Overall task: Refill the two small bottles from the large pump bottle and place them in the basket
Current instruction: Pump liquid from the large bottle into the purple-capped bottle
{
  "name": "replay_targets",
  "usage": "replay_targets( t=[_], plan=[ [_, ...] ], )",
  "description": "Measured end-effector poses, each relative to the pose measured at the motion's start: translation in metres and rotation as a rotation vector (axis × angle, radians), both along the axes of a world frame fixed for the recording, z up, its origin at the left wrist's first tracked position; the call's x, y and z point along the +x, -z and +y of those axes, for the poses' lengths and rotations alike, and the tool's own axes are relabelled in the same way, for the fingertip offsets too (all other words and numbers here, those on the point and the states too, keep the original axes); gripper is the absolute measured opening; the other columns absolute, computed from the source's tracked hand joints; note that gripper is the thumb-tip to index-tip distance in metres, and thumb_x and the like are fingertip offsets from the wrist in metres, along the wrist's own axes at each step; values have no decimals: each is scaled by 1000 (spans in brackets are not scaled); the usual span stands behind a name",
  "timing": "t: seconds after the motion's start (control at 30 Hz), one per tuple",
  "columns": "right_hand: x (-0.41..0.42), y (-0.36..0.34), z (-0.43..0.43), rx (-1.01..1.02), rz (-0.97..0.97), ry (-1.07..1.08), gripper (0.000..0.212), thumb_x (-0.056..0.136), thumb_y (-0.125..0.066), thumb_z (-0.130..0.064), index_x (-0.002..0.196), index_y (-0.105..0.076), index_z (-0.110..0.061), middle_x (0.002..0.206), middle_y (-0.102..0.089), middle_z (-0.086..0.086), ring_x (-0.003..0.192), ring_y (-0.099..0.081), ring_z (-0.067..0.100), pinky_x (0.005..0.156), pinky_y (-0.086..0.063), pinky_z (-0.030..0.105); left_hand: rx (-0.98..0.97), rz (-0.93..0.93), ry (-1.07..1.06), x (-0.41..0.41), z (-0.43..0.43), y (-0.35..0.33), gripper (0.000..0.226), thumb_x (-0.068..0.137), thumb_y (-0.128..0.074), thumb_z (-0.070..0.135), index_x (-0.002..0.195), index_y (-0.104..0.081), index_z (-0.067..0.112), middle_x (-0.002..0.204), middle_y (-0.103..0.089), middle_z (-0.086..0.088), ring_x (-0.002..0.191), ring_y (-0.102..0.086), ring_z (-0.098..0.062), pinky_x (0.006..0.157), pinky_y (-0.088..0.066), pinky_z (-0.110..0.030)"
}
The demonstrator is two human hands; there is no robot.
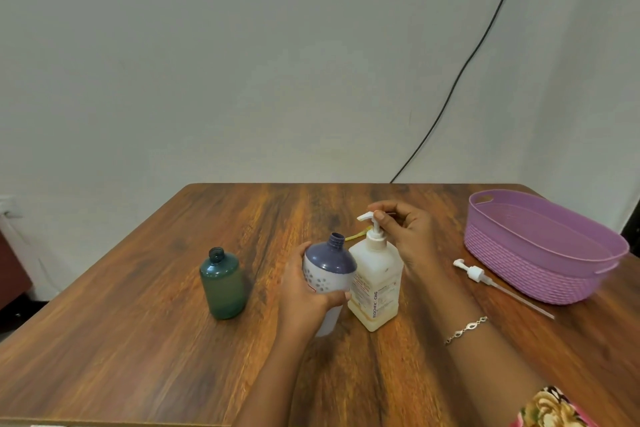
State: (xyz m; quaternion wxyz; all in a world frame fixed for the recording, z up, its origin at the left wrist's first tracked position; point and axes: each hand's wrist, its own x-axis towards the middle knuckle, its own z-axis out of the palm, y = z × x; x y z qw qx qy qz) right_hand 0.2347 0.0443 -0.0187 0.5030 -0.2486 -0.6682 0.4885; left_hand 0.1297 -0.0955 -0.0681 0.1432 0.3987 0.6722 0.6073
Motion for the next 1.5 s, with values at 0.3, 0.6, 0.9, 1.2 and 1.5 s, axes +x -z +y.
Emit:
replay_targets(
  t=[0.3, 0.6, 0.9, 1.2, 1.5],
  plan=[
    [19, -23, -2, 402, -264, 97, 19, 80, -61, 4, 90, -72, -7, 91, -60, -9, 81, -57, 1, 70, -45, 7, -98, 32, 38, 2, 13, -10, 89, 54, -87, 12, 131, -43, 20, 123, -51, 0, 105, -52, -17, 74, -46, -25],
    [21, -41, -7, 645, -523, 142, 25, 80, -52, 6, 92, -71, -4, 95, -68, 5, 81, -55, 12, 71, -46, 21, -174, 40, 37, 0, 19, -27, 74, 59, -85, 15, 116, -40, 26, 102, -50, 9, 83, -50, -3, 59, -37, -18],
    [19, -43, -6, 590, -583, 151, 20, 83, -55, -1, 93, -71, -6, 96, -68, 5, 79, -50, 6, 65, -36, 6, -217, 108, 61, -5, 16, -39, 71, 61, -82, 12, 121, -46, 24, 100, -50, 9, 83, -49, -5, 59, -37, -20],
    [19, -37, -22, 601, -535, 244, 20, 82, -52, 4, 87, -70, -2, 88, -67, 11, 77, -53, 16, 66, -42, 23, -266, 139, 77, -5, 19, -44, 70, 62, -81, 14, 122, -46, 22, 108, -53, 0, 89, -51, -12, 62, -38, -22],
    [17, -42, -14, 549, -530, 182, 19, 81, -53, 6, 83, -71, 1, 78, -65, 7, 58, -44, 5, 61, -36, 0, -273, 111, 94, -2, 15, -50, 69, 63, -81, 11, 124, -48, 18, 113, -55, -4, 96, -53, -19, 65, -42, -25]
  ],
)
